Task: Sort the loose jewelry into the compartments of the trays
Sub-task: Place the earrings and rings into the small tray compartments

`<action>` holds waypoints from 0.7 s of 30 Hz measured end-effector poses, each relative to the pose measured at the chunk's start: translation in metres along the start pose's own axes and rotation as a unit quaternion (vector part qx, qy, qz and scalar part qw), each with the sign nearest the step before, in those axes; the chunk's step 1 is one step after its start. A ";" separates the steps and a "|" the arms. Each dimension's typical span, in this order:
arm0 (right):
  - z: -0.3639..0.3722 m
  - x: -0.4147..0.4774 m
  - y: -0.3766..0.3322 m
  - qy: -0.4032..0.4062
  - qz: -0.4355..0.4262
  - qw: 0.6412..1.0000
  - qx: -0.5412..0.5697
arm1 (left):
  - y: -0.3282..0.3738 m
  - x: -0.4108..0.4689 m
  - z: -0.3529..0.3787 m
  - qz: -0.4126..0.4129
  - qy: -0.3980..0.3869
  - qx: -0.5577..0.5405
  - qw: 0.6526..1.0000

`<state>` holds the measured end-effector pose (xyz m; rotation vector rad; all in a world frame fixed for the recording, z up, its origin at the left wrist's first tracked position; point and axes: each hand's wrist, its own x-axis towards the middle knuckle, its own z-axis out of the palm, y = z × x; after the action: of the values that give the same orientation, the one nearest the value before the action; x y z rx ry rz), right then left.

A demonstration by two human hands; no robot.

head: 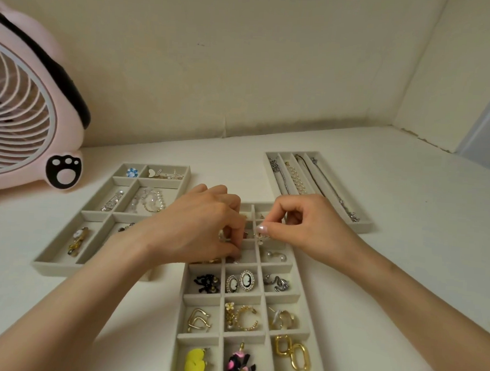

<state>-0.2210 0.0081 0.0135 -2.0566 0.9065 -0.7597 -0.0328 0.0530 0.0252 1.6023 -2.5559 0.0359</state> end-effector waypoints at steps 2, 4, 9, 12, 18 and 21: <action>0.002 0.001 -0.003 0.001 0.001 1.000 -0.003 | -0.002 0.000 0.000 0.005 0.004 -0.010 1.000; 0.003 0.001 -0.004 0.003 0.003 1.000 -0.002 | -0.005 0.000 -0.001 0.014 0.018 -0.040 0.999; 0.004 0.001 -0.004 0.028 0.018 0.999 0.041 | -0.006 0.000 -0.010 -0.012 0.057 -0.173 0.983; 0.004 0.001 -0.005 0.048 0.026 0.994 0.091 | 0.002 0.001 -0.011 -0.045 0.046 -0.288 0.955; 0.002 0.000 -0.009 0.047 0.053 0.979 0.191 | 0.006 0.007 -0.006 -0.084 0.083 -0.377 0.919; 0.001 -0.001 -0.008 0.034 0.061 0.981 0.183 | 0.005 0.006 -0.006 -0.087 0.086 -0.367 0.922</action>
<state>-0.2177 0.0130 0.0193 -1.6473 0.8506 -0.8625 -0.0391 0.0505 0.0320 1.4120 -1.9208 -0.6789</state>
